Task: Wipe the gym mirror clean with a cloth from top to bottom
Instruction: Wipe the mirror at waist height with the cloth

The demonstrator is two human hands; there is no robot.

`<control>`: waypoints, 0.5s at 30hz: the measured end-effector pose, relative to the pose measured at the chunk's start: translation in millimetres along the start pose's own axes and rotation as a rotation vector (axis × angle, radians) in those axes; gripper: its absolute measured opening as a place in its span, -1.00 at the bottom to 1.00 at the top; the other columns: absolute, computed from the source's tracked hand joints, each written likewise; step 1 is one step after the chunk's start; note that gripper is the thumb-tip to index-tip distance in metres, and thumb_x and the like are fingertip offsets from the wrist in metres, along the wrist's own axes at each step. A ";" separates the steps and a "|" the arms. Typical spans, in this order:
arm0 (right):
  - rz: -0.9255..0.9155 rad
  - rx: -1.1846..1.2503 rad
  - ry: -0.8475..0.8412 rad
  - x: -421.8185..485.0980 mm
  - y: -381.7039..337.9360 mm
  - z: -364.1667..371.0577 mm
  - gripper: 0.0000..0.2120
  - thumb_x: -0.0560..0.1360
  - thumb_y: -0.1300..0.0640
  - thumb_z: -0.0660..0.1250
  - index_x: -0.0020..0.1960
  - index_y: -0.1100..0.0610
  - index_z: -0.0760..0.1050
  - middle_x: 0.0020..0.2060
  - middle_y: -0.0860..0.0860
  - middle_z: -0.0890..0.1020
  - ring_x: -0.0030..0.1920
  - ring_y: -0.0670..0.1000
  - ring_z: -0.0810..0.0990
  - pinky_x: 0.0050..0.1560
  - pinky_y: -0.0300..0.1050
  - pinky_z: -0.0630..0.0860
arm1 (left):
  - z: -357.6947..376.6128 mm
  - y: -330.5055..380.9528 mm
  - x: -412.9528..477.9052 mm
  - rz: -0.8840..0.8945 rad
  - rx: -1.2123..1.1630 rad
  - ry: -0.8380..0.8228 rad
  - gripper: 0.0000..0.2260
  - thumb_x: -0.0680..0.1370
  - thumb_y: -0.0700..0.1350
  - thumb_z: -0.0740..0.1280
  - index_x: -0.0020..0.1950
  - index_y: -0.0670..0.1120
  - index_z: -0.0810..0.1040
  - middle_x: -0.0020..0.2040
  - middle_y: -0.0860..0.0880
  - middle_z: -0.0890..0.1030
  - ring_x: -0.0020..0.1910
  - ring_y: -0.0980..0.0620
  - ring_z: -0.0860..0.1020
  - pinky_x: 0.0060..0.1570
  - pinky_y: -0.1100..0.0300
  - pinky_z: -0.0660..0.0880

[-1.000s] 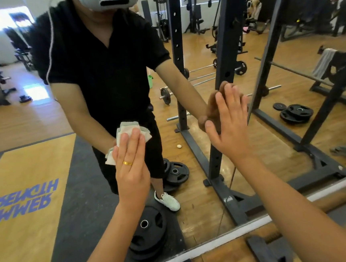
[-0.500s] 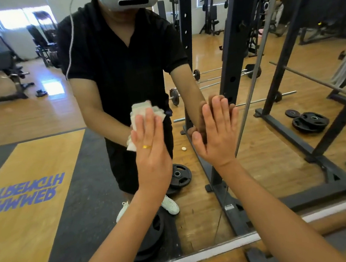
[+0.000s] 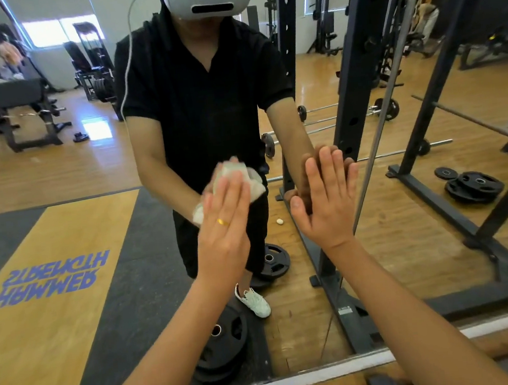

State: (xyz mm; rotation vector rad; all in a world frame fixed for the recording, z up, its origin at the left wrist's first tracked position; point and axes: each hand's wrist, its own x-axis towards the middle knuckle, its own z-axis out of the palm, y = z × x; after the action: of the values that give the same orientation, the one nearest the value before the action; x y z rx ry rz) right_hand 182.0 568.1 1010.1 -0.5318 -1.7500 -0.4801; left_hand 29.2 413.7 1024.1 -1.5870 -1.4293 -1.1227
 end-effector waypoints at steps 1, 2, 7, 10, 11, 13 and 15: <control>0.002 0.002 -0.001 -0.2 0.1 0.3 -0.30 0.64 -0.06 0.12 0.69 0.08 -0.06 0.68 0.02 -0.08 0.67 0.08 -0.05 0.62 0.22 -0.06 | -2.7 -0.5 14.7 -0.017 -0.019 0.048 -0.55 0.64 -0.50 0.14 0.53 -0.30 0.29 0.54 -0.26 0.31 0.59 -0.25 0.18 0.57 -0.22 0.16; 0.003 0.006 -0.001 -0.3 0.3 0.4 -0.30 0.64 -0.06 0.12 0.69 0.08 -0.06 0.68 0.02 -0.08 0.67 0.08 -0.06 0.62 0.22 -0.06 | -4.2 -1.3 29.1 -0.029 -0.026 0.099 -0.57 0.63 -0.50 0.16 0.50 -0.32 0.32 0.51 -0.28 0.33 0.57 -0.25 0.19 0.56 -0.24 0.17; 0.002 0.015 -0.001 -0.6 0.1 0.0 -0.29 0.63 -0.05 0.13 0.69 0.08 -0.06 0.68 0.02 -0.08 0.67 0.07 -0.07 0.61 0.22 -0.06 | 4.0 -5.4 24.3 0.066 0.068 0.083 -0.52 0.67 -0.44 0.09 0.60 -0.21 0.21 0.55 -0.16 0.31 0.64 -0.07 0.08 0.59 -0.17 0.10; 0.005 0.010 -0.007 0.0 0.4 0.4 -0.29 0.64 -0.06 0.13 0.69 0.08 -0.07 0.68 0.02 -0.09 0.67 0.07 -0.07 0.61 0.23 -0.06 | 12.1 0.2 -7.8 0.079 0.093 0.000 -0.45 0.68 -0.41 0.05 0.66 -0.11 0.11 0.61 -0.07 0.23 0.65 -0.04 0.07 0.62 -0.09 0.02; 0.005 0.009 -0.009 0.3 -0.1 0.2 -0.29 0.64 -0.06 0.13 0.69 0.08 -0.08 0.68 0.02 -0.10 0.67 0.07 -0.08 0.61 0.22 -0.07 | 13.6 4.7 -7.4 0.038 0.058 0.016 -0.46 0.68 -0.41 0.07 0.65 -0.12 0.14 0.60 -0.08 0.24 0.65 -0.04 0.08 0.62 -0.10 0.03; 0.003 -0.001 -0.006 0.6 0.0 0.0 -0.29 0.64 -0.06 0.13 0.69 0.07 -0.08 0.68 0.02 -0.10 0.67 0.07 -0.08 0.63 0.19 -0.09 | 17.3 17.3 13.8 -0.044 -0.045 0.071 -0.49 0.65 -0.43 0.16 0.60 -0.19 0.21 0.56 -0.16 0.32 0.64 -0.07 0.08 0.60 -0.18 0.09; 0.009 0.005 -0.007 0.5 0.1 -0.1 -0.30 0.65 -0.07 0.13 0.69 0.07 -0.07 0.68 0.02 -0.09 0.67 0.07 -0.07 0.63 0.18 -0.10 | 19.6 28.9 42.8 -0.045 -0.088 0.124 -0.51 0.63 -0.46 0.20 0.55 -0.25 0.27 0.52 -0.22 0.39 0.62 -0.10 0.10 0.58 -0.24 0.12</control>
State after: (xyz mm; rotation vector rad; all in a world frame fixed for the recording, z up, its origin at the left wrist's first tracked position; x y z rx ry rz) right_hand 182.0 568.2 1010.5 -0.5380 -1.7544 -0.4682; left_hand 61.0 443.8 1057.9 -1.5234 -1.3559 -1.3036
